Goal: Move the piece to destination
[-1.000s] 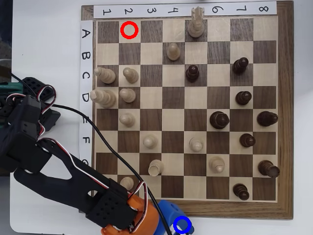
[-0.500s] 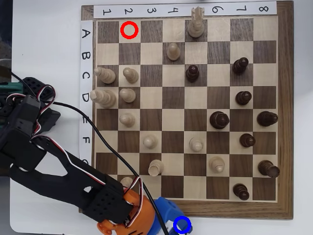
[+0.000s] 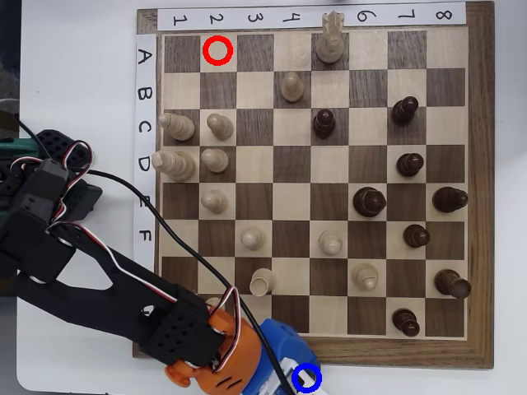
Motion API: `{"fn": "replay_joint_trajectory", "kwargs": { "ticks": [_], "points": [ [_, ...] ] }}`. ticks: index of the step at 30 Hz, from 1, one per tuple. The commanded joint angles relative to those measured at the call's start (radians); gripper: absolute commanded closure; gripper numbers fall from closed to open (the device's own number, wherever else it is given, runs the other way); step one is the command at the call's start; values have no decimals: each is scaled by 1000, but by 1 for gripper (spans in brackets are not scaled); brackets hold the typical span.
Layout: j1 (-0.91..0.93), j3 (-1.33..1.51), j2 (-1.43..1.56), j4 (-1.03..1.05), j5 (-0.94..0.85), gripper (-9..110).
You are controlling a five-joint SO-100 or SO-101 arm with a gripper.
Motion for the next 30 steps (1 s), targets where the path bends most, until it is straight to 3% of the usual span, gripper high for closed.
{"fn": "replay_joint_trajectory", "kwargs": {
  "ticks": [1, 17, 30],
  "points": [
    [-46, -60, 307, -6, 37, 69],
    [-41, -103, 646, 44, -86, 73],
    [11, 207, 1181, 6, -379, 84]
  ]
}}
